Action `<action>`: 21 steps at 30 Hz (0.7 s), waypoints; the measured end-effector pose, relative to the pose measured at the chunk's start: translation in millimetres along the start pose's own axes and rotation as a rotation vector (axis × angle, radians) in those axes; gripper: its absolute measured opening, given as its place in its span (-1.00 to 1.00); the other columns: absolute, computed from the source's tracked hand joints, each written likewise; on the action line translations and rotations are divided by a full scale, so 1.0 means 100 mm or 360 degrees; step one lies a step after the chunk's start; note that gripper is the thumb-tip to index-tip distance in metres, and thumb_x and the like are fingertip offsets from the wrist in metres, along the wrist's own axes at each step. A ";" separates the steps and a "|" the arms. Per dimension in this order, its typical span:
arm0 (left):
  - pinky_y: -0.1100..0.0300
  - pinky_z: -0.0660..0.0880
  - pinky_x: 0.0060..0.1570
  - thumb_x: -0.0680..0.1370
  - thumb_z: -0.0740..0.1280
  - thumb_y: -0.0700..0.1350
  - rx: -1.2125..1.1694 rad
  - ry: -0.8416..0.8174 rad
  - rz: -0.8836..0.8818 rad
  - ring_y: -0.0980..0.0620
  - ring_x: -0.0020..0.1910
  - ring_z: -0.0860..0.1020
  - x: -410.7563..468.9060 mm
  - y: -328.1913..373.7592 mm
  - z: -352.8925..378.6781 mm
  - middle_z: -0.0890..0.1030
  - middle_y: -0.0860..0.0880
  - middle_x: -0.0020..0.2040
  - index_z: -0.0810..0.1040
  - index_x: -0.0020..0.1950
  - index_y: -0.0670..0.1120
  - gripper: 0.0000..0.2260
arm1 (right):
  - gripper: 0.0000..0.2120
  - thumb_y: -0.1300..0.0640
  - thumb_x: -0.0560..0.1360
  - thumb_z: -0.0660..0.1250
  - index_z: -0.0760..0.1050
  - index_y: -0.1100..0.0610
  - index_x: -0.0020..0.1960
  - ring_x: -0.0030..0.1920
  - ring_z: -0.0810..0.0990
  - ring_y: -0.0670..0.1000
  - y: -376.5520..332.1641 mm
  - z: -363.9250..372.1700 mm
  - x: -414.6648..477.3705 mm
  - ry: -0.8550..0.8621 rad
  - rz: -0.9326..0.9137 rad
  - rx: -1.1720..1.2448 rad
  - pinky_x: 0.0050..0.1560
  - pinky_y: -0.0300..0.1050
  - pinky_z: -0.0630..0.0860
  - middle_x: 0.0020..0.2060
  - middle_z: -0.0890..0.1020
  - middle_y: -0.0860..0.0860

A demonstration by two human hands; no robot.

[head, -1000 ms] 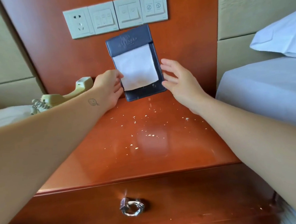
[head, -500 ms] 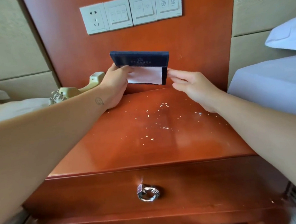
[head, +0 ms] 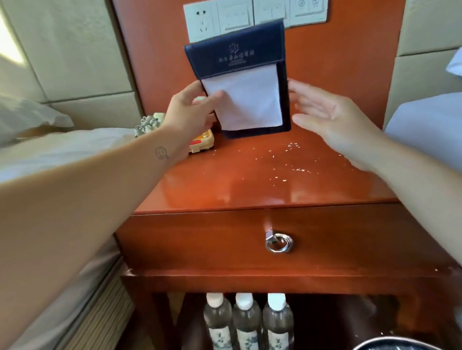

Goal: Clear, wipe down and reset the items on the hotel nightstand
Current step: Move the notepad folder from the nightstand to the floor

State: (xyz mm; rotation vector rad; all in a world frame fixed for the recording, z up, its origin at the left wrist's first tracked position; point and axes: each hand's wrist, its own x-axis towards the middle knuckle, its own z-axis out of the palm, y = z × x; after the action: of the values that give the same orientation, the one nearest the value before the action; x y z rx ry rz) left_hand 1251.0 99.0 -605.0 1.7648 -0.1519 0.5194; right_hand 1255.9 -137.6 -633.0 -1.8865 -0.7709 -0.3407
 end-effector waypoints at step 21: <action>0.15 0.59 -0.04 0.61 0.27 -0.13 -0.0833 0.0039 -0.0404 -0.02 0.07 0.65 -2.32 -0.11 -0.50 0.68 -0.07 0.11 0.59 0.26 -0.11 -0.75 | -0.64 0.33 0.52 0.26 0.51 0.00 0.23 0.03 0.68 0.02 -0.96 0.96 -1.58 0.0306 0.0688 0.0834 -0.09 -0.13 0.58 -0.03 0.71 0.01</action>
State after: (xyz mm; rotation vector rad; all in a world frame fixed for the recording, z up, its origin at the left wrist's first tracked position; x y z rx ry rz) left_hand 1035.6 109.6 -703.8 1.2427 -0.0384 0.2822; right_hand 1064.4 -81.9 -693.4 -1.4447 -0.2693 -0.0351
